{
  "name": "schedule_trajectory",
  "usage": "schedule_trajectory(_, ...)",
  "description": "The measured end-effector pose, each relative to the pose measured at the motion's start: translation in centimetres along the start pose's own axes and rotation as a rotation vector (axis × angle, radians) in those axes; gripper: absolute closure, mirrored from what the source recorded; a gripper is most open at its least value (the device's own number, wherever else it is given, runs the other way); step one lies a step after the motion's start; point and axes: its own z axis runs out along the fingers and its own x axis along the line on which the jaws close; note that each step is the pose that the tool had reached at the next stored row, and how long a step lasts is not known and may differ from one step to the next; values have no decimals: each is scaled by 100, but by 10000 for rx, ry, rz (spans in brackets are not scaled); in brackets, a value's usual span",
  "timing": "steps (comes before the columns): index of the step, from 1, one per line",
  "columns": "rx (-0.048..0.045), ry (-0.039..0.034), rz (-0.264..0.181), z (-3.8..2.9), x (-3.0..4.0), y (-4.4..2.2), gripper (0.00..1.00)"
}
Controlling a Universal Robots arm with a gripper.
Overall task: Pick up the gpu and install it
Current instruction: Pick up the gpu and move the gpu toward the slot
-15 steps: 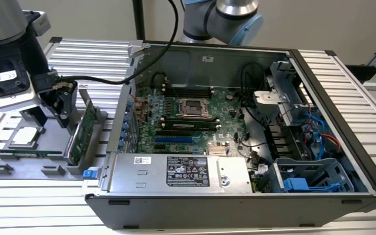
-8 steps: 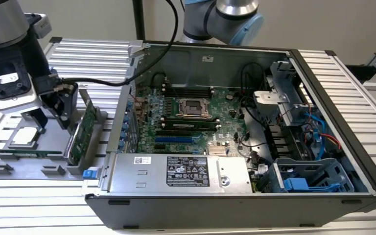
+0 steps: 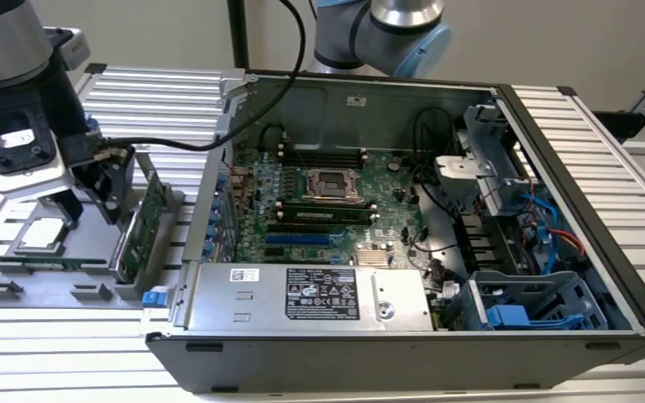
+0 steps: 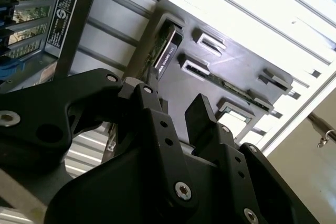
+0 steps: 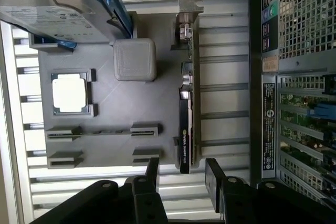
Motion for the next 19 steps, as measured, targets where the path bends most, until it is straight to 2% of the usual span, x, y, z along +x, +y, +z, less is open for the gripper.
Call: schedule_trajectory(19,75,-5,-2,78,2,1,0)
